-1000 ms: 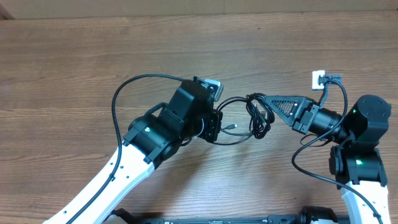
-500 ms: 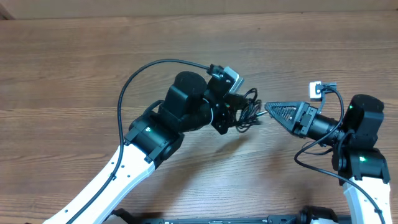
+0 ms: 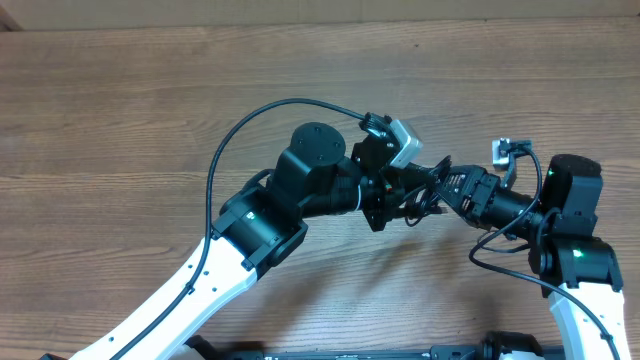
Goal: Untangle cables
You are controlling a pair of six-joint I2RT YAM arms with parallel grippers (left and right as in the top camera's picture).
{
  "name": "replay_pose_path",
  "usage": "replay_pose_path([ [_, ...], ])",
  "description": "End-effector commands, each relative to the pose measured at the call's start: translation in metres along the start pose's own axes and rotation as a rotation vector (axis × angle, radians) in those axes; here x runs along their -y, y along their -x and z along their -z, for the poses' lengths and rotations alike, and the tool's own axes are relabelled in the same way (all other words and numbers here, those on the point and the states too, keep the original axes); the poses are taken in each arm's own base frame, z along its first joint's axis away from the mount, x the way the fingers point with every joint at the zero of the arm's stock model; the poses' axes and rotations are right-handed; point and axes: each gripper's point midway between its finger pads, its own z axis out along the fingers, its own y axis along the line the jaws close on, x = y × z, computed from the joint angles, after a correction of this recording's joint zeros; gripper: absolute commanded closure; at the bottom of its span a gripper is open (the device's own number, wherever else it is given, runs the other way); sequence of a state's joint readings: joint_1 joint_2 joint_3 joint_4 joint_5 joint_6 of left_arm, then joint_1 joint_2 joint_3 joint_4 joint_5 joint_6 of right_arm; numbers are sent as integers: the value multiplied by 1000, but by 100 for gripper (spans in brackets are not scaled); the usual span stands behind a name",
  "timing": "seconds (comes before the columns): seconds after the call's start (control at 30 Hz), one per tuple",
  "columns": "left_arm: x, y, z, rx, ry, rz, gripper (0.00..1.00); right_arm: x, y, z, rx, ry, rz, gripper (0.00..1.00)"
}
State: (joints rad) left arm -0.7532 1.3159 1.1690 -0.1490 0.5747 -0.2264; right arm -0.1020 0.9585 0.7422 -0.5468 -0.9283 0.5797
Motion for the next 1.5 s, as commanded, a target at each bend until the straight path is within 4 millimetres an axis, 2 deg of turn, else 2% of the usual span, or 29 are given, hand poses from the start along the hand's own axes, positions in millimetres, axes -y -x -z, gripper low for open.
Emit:
replay_pose_path([
  [0.0,42,48,11,164,-182,-59,96,39,5,4,69,-207,-67,19],
  [0.07,45,63,18,224,-184,-100,96,43,1,5,59,-228,-82,19],
  [0.1,37,67,22,237,-165,-101,96,43,1,5,59,-228,-82,19],
  [0.17,23,62,24,214,-129,-72,96,43,1,5,59,-228,-82,19],
  [0.27,18,60,24,202,-116,-58,96,45,1,5,60,-238,-87,20],
  [0.37,4,68,34,231,-82,-58,96,67,-5,12,70,-354,-139,20],
  [0.4,2,68,36,230,-82,-56,96,69,-5,12,76,-365,-138,20],
  [0.43,3,67,37,222,-90,-54,96,69,-3,12,81,-365,-134,29],
  [0.47,3,62,36,203,-98,-42,96,71,2,14,105,-381,-121,45],
  [0.53,12,58,36,183,-152,-48,96,77,12,17,155,-422,-100,48],
  [0.57,20,53,37,158,-200,-48,96,76,15,17,166,-418,-89,38],
  [0.6,21,48,36,137,-209,-32,96,73,19,17,179,-408,-79,33],
  [0.67,16,24,32,41,-198,60,96,59,37,15,235,-353,-14,35],
  [0.7,20,22,33,28,-223,64,96,55,42,14,249,-335,6,35],
  [0.77,24,25,34,34,-242,82,96,37,50,11,260,-255,60,37],
  [0.8,25,28,35,46,-247,83,96,33,52,11,267,-241,75,42],
  [0.87,30,45,38,105,-269,80,96,33,52,11,267,-241,75,48],
  [0.93,33,52,39,124,-282,110,96,31,54,11,274,-237,82,51],
  [1.0,36,60,41,142,-299,164,96,22,62,11,299,-203,123,52],
  [1.03,37,62,42,148,-303,168,96,15,62,10,295,-172,141,55],
  [1.07,37,62,42,147,-302,168,96,14,62,10,293,-168,142,79],
  [1.13,35,62,42,151,-294,168,96,11,59,8,273,-146,144,96],
  [1.2,24,61,39,160,-235,183,96,1,51,6,229,-90,153,96],
  [1.23,9,58,35,163,-158,225,96,-2,48,5,214,-73,154,96],
  [1.27,-12,48,32,148,-52,284,96,-6,48,7,222,-64,168,96],
  [1.3,-24,39,31,130,16,306,96,-11,49,10,235,-55,187,96],
  [1.4,-51,18,32,90,169,380,96,-28,54,22,307,-38,260,96],
  [1.47,-73,1,37,59,303,427,91,-44,50,33,341,-10,312,96],
])
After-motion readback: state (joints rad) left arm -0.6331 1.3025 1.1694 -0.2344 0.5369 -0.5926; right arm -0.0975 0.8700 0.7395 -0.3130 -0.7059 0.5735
